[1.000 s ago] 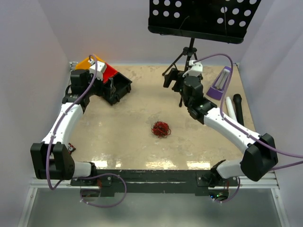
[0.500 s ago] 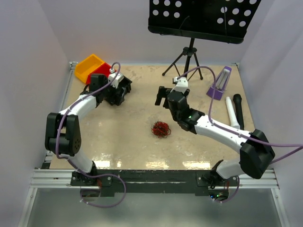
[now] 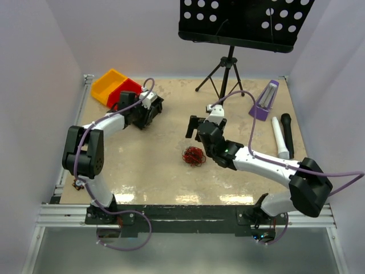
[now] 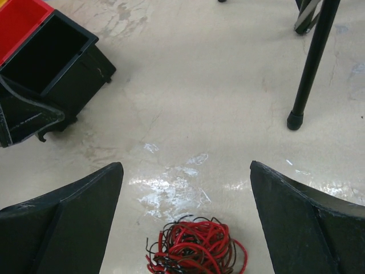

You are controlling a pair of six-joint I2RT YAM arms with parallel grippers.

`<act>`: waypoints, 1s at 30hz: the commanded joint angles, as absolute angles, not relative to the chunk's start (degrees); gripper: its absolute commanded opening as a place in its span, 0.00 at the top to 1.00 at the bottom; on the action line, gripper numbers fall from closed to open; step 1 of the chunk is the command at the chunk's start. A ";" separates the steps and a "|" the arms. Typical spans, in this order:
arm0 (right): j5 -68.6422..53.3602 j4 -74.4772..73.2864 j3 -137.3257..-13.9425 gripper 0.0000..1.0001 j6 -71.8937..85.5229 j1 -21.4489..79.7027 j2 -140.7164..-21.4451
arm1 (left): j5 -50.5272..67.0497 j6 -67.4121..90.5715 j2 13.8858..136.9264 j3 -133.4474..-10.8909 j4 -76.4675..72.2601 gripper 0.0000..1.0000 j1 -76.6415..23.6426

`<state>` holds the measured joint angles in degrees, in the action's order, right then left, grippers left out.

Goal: Untangle the cables
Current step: Untie the cable.

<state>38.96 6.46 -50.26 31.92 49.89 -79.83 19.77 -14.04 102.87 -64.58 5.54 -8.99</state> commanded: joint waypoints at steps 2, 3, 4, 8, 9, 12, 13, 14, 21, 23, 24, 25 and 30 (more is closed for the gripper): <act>42.01 7.47 -48.34 0.02 34.01 50.62 -76.73 | 21.36 -8.72 99.06 -61.62 4.84 0.65 -13.62; 42.19 7.47 -48.08 0.02 33.93 50.71 -76.64 | 21.62 -7.05 98.27 -60.83 4.57 0.66 -13.97; 42.27 7.38 -47.55 0.02 33.93 50.80 -76.47 | 21.53 -4.68 97.48 -59.78 4.57 0.67 -14.50; 42.36 8.00 -45.18 0.02 34.98 51.06 -75.32 | 21.18 1.73 92.82 -56.35 3.78 0.60 -17.31; 42.19 8.26 -44.48 0.01 35.33 51.15 -75.24 | 21.27 2.80 92.03 -55.55 4.04 0.48 -18.18; 42.01 8.61 -43.16 0.02 36.21 51.15 -75.15 | 24.16 5.62 91.14 -55.37 5.80 0.37 -19.77; 42.01 8.61 -42.89 0.02 36.38 51.07 -75.23 | 25.21 6.58 91.32 -55.55 6.24 0.34 -20.04; 42.10 8.70 -42.72 0.02 36.65 51.06 -75.41 | 26.09 7.55 91.32 -55.63 6.24 0.29 -20.21; 42.01 9.05 -43.07 0.02 36.74 51.15 -77.08 | 26.45 5.28 90.27 -66.51 14.49 0.00 -17.59; 41.57 9.58 -43.07 0.02 36.91 51.15 -77.78 | 28.20 4.14 89.91 -70.82 15.37 0.00 -13.38; 41.40 9.84 -43.15 0.02 36.91 51.15 -78.13 | 28.47 3.35 90.26 -72.84 16.25 0.00 -11.01; 41.05 10.02 -43.24 0.02 37.00 51.15 -78.57 | 27.78 2.03 90.79 -75.04 16.52 0.00 -9.25; 40.69 10.46 -43.24 0.02 37.53 51.15 -79.28 | 16.89 -10.34 95.26 -80.15 16.44 0.00 -5.54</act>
<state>39.75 8.27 -42.70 36.03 50.74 -79.40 23.86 -0.25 92.92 -76.53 15.33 -7.20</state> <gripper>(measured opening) 0.985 0.997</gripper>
